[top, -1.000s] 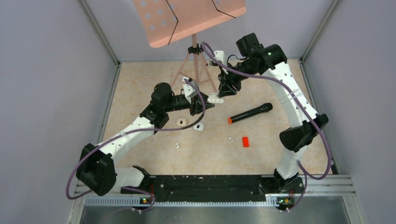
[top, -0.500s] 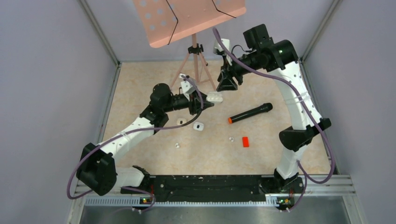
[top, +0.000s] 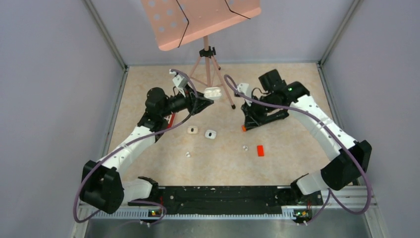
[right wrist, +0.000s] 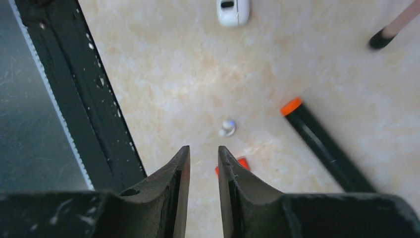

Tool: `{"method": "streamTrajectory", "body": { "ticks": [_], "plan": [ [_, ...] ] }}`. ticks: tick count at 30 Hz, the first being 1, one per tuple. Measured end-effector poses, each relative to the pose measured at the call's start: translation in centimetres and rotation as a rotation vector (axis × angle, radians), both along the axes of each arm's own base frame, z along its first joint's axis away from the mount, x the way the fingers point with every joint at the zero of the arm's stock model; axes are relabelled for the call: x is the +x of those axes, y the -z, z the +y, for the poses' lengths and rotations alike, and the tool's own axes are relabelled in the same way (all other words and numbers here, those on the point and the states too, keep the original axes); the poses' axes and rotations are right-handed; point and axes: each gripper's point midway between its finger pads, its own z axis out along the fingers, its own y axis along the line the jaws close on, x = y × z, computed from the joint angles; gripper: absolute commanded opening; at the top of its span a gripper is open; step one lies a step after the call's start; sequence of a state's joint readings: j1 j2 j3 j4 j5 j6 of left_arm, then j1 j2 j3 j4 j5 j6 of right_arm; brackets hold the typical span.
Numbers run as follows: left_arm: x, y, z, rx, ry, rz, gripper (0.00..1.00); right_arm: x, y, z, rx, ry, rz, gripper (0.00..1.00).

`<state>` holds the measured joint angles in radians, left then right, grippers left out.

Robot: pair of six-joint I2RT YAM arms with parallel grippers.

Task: Insert the wireless bluetooth earbuds into the charging case
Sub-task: Open the charging case, then pick up the earbud from the center of the board.

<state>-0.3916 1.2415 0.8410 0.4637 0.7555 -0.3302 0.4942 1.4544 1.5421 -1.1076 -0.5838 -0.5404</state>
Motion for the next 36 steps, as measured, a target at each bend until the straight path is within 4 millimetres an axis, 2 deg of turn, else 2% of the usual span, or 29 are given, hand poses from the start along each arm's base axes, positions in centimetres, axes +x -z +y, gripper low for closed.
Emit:
{"method": "streamTrajectory", "body": {
  "ticks": [3, 5, 8, 11, 16, 25, 29, 36],
  "plan": [
    [-0.2, -0.8, 1.0, -0.024, -0.026, 0.014, 0.0, -1.4, 5.6, -1.2, -0.075, 0.076, 0.136, 0.23],
    [-0.4, -1.4, 1.6, -0.034, -0.041, 0.009, 0.0, -2.3, 8.5, -1.8, -0.114, 0.13, 0.212, 0.22],
    [-0.5, -2.2, 2.6, -0.045, -0.064, -0.001, 0.0, -3.1, 11.6, -2.7, -0.166, 0.202, 0.284, 0.22],
    [-0.5, -2.4, 3.6, -0.051, -0.091, -0.007, 0.0, -3.0, 13.9, -3.4, -0.222, 0.266, 0.321, 0.21],
    [-0.5, -1.8, 4.7, -0.048, -0.123, 0.006, 0.0, -2.1, 16.6, -3.4, -0.27, 0.319, 0.363, 0.21],
    [-0.9, -1.4, 5.8, -0.048, -0.154, 0.011, 0.0, -1.1, 19.8, -3.2, -0.321, 0.359, 0.407, 0.24],
    [-0.9, -1.4, 6.2, -0.049, -0.168, 0.009, 0.0, -1.1, 20.5, -3.5, -0.342, 0.363, 0.416, 0.25],
    [-0.9, -0.8, 6.7, -0.047, -0.19, 0.019, 0.0, -1.1, 21.4, -3.7, -0.367, 0.365, 0.429, 0.33]
  ]
}}
